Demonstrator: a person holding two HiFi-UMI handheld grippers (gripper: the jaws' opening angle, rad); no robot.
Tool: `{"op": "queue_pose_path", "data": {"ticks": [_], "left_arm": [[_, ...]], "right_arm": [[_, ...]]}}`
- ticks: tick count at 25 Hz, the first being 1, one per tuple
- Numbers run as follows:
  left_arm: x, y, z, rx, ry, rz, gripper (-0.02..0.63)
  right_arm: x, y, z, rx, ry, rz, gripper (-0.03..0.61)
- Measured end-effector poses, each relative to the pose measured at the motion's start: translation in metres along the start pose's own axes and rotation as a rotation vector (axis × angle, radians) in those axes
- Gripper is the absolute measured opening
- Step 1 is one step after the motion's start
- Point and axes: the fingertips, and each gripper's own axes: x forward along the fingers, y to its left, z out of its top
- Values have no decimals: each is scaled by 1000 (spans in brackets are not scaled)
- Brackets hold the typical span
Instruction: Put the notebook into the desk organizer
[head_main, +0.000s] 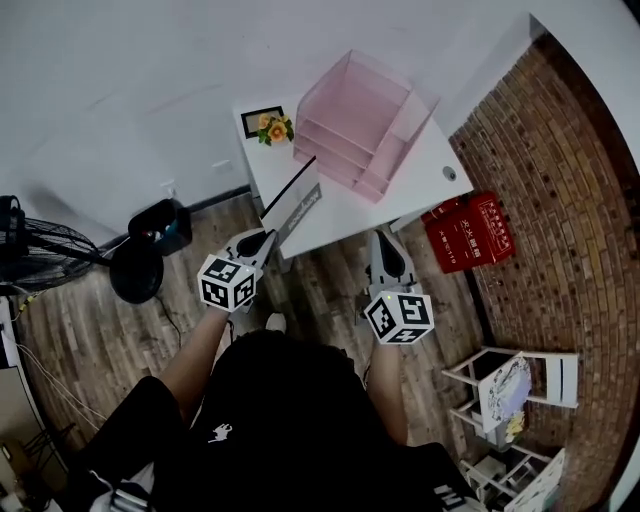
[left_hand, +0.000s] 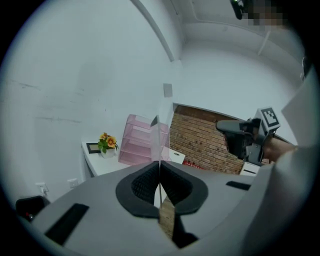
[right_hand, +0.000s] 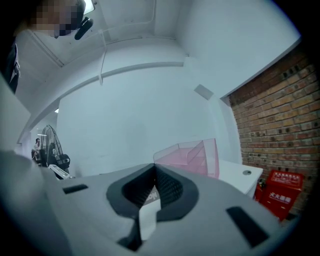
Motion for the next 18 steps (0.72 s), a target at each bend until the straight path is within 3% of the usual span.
{"op": "queue_pose_path", "data": {"ticks": [10, 18], "left_arm": [[25, 27, -18, -64, 58, -43, 8], [55, 22, -20, -224, 62, -86, 8]], "right_arm": [[34, 14, -22, -4, 84, 7, 3], [57, -8, -26, 4, 122, 58, 3]]}}
